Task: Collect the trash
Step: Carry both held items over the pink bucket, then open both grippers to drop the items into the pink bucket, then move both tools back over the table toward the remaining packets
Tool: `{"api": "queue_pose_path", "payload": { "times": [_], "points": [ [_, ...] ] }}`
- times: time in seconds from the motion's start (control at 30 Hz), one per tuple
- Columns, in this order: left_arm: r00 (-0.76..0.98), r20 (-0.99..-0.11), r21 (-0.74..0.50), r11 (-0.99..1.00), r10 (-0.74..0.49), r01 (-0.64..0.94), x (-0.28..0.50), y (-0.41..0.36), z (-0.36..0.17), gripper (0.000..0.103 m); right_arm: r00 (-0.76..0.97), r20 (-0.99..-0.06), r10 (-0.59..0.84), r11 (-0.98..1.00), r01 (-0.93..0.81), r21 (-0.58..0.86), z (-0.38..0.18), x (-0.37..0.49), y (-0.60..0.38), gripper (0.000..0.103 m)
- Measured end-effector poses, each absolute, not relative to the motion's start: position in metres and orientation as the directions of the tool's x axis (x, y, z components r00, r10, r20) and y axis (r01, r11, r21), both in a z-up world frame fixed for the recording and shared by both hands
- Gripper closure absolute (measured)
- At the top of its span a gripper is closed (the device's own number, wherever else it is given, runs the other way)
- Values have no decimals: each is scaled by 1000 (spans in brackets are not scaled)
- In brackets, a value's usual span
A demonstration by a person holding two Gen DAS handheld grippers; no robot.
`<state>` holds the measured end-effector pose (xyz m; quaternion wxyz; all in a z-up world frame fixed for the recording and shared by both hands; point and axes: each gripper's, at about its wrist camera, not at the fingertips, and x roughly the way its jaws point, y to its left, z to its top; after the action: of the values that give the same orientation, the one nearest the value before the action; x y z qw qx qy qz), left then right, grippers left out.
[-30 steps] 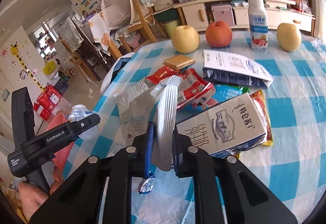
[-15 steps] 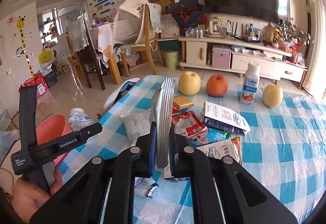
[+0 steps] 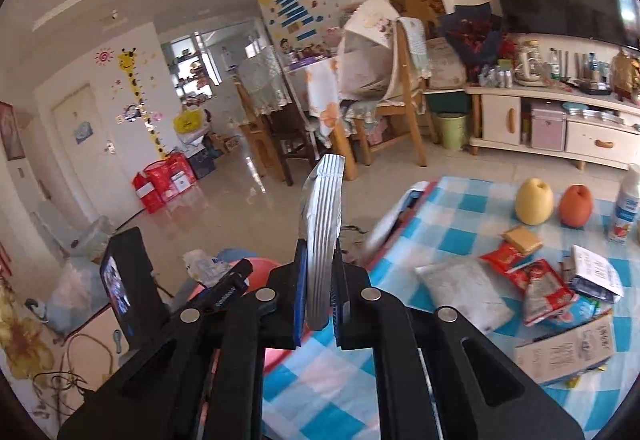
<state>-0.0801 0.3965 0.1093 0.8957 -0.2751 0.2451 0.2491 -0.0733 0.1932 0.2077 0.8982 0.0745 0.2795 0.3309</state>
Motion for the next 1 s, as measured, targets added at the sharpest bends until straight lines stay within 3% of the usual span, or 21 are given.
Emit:
{"api": "queue_pose_path", "payload": {
  "times": [0.2,0.23,0.27,0.33,0.47,0.57,0.73,1.0],
  "points": [
    [607,-705,-358,556,365,-750,-77,451,80,54,503,-560,658,730,-609,311,174,-46,285,87],
    [593,-718,-354,541,365,-763,-76,456,76,42,492,-584,646,734,-611,297,165,-45,292,80],
    [576,-727,-339,535,373,-774,-75,458,74,35,488,-604,630,744,-602,290,157,-44,295,62],
    [566,-728,-311,548,387,-776,-73,456,76,29,480,-607,633,748,-581,321,144,-44,286,44],
    [571,-670,-204,622,474,-756,-68,438,88,20,550,-612,568,802,-536,263,140,-47,245,22],
    [591,-608,-122,673,530,-730,-64,419,96,14,591,-615,523,836,-498,232,141,-51,215,13],
    [662,-526,-53,756,534,-652,-59,382,112,10,628,-657,417,885,-444,137,141,-62,171,12],
    [742,-481,23,853,467,-521,-51,329,121,8,687,-646,333,924,-373,79,138,-83,112,9]
  ]
}}
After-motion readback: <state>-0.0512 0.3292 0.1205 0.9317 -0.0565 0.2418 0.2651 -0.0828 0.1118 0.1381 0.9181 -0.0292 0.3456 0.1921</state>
